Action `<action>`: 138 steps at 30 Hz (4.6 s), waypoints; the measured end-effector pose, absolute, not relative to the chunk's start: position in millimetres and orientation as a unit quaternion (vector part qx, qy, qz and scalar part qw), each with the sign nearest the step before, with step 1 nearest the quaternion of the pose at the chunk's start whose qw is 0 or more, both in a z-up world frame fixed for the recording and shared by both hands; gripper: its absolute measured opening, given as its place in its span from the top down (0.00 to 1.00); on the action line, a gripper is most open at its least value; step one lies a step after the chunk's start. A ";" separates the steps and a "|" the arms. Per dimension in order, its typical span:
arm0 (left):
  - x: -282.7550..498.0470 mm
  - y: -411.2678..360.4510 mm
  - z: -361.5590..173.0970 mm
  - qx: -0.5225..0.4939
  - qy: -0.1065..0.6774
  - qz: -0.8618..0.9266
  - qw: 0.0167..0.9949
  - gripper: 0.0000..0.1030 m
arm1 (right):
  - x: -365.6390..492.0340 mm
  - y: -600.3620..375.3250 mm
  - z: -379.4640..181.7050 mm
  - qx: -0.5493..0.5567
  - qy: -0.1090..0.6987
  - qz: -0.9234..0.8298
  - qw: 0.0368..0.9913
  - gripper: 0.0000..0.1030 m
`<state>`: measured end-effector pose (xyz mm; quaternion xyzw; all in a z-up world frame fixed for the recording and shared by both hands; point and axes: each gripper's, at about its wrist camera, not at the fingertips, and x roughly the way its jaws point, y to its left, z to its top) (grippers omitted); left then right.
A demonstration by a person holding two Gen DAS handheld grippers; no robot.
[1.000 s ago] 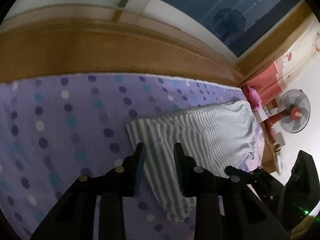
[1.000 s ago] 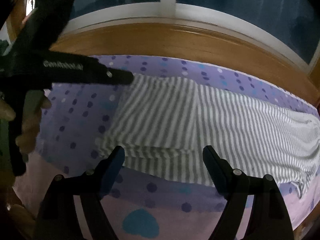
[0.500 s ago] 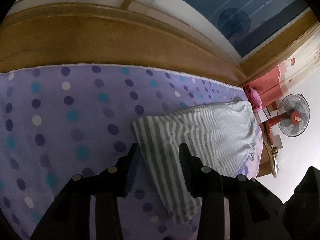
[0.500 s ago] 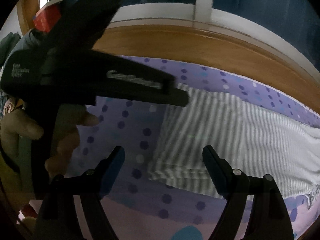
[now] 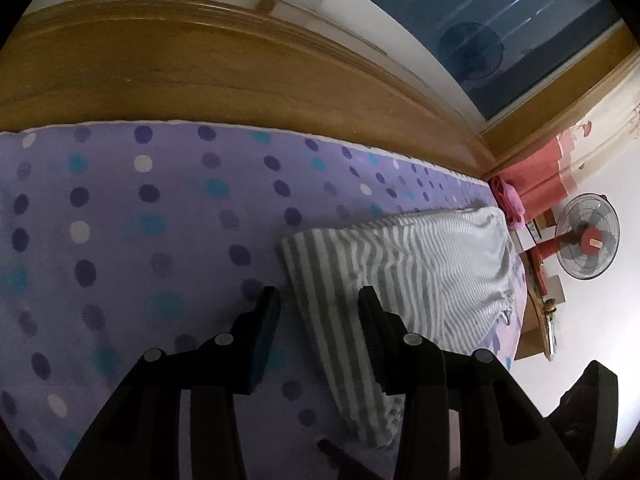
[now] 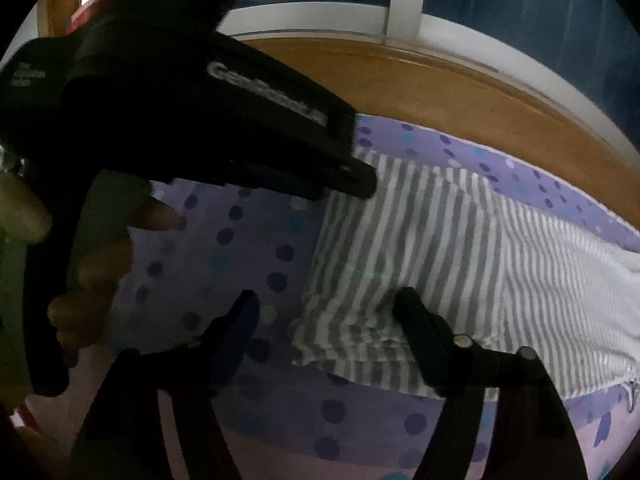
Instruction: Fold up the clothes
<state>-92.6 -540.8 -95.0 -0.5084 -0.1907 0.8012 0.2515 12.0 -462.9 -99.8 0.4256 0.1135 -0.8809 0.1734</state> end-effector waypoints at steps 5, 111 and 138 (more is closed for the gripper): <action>-95.3 -530.4 -97.1 -0.517 -0.182 0.794 0.262 0.53 | 18.2 -460.4 -99.7 0.413 0.116 -0.890 0.153 0.47; -112.9 -358.9 -77.7 -0.579 -0.069 0.752 0.309 0.86 | 24.0 -308.4 -65.8 0.378 0.102 -0.902 0.184 0.49; -108.1 -386.9 -83.0 -0.574 -0.067 0.730 0.365 0.84 | 30.2 -309.5 -78.7 0.404 0.068 -0.904 0.123 0.59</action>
